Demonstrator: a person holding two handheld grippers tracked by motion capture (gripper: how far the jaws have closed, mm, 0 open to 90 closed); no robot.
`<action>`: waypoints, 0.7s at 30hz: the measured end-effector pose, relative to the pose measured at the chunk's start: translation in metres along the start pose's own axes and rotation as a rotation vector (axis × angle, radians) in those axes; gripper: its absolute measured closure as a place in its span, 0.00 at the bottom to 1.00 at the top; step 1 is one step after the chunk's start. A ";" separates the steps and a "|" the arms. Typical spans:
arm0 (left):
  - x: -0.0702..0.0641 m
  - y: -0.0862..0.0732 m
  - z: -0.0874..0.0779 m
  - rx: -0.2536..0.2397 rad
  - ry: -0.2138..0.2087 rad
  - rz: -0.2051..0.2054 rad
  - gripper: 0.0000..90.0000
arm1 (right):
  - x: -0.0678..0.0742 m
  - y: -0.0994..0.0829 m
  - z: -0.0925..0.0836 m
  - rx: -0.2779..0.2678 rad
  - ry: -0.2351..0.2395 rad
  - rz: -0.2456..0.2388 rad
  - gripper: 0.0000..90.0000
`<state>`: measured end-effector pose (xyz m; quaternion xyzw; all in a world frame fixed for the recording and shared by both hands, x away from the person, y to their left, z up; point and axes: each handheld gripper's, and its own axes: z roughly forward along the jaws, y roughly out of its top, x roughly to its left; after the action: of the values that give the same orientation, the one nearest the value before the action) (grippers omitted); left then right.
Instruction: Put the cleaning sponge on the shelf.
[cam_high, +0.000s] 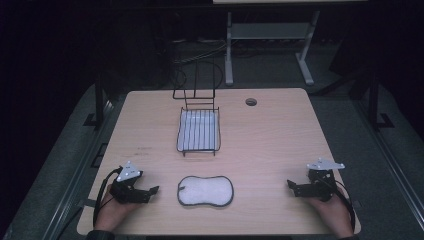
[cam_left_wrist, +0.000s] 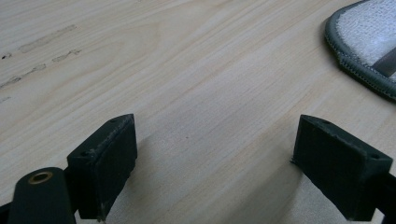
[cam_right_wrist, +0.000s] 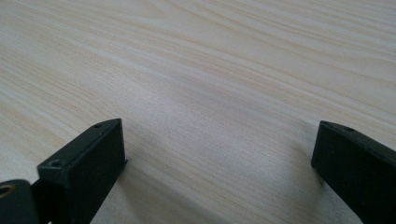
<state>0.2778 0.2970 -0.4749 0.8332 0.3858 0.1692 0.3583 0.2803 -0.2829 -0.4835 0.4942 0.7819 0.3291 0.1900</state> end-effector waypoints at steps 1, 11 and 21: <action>0.000 0.000 0.000 0.000 0.000 0.000 0.14 | 0.000 0.000 0.000 0.000 0.000 0.001 0.03; 0.000 0.000 -0.001 0.002 -0.006 0.006 0.15 | 0.000 0.000 0.000 0.000 0.000 0.000 0.03; -0.005 0.007 -0.008 0.018 -0.059 0.010 0.31 | 0.000 0.000 0.000 0.001 -0.001 0.000 0.03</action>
<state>0.2743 0.2936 -0.4644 0.8431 0.3722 0.1427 0.3610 0.2804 -0.2829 -0.4834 0.4945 0.7820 0.3284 0.1903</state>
